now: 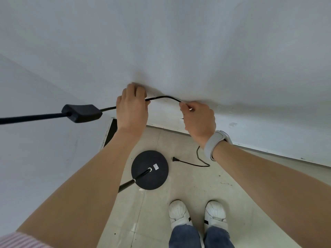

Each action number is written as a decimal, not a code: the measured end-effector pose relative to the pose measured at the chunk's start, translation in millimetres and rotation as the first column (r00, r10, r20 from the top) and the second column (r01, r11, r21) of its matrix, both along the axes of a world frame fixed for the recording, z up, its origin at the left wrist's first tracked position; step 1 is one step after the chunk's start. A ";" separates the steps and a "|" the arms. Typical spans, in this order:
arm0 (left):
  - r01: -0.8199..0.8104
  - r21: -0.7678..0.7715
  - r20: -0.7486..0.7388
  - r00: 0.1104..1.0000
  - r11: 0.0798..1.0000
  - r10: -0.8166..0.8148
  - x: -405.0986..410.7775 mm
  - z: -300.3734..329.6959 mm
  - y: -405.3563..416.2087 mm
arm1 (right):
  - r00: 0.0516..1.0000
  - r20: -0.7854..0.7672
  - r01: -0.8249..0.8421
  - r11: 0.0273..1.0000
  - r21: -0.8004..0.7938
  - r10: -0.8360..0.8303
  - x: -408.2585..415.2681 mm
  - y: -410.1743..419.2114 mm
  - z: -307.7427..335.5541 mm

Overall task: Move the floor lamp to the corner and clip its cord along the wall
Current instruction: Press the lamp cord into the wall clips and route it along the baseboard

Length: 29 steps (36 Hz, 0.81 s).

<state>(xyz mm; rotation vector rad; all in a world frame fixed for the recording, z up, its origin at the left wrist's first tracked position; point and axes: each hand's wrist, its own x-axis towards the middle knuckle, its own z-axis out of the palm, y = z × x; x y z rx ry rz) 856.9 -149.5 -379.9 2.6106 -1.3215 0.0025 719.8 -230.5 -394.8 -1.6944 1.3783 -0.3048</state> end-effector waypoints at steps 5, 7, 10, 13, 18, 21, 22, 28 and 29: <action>0.049 -0.052 -0.013 0.999 0.997 -0.050 -3.9 4.9 2.0 | 0.999 -0.025 -0.019 0.999 0.036 0.020 -13.1 2.2 -5.2; 0.048 -0.066 -0.008 0.999 0.997 -0.049 -4.1 6.0 -1.3 | 1.000 -0.014 -0.023 0.997 0.068 0.024 -15.4 3.4 -6.7; 0.022 -0.056 0.028 0.999 0.998 -0.021 -2.0 5.6 -5.9 | 0.998 0.037 -0.058 0.988 0.144 0.053 -18.6 4.7 -8.3; -0.052 -0.046 0.014 0.999 0.998 0.053 4.7 2.8 -7.0 | 0.990 0.065 -0.134 0.974 0.182 0.124 -30.4 7.3 -11.0; -0.109 -0.027 -0.012 0.994 0.994 0.109 5.8 4.3 -5.9 | 0.975 0.027 -0.221 0.949 0.224 0.220 -65.0 12.7 -17.7; -0.101 -0.029 0.008 0.995 0.994 0.101 0.5 7.7 -6.4 | 0.988 0.054 -0.150 0.967 0.207 0.142 -75.8 10.6 -16.2; -0.096 -0.036 0.015 0.995 0.995 0.097 -1.9 9.0 -6.0 | 0.991 0.068 -0.127 0.971 0.202 0.116 -76.9 9.6 -14.5; -0.012 -0.127 -0.036 0.999 0.992 0.007 -27.6 15.7 10.1 | 0.996 0.075 -0.066 0.990 0.126 0.057 -73.0 5.9 -2.1; 0.044 -0.138 -0.054 0.997 0.989 -0.052 -34.1 16.0 11.9 | 0.996 0.066 -0.065 0.991 0.118 0.057 -71.7 5.6 -1.1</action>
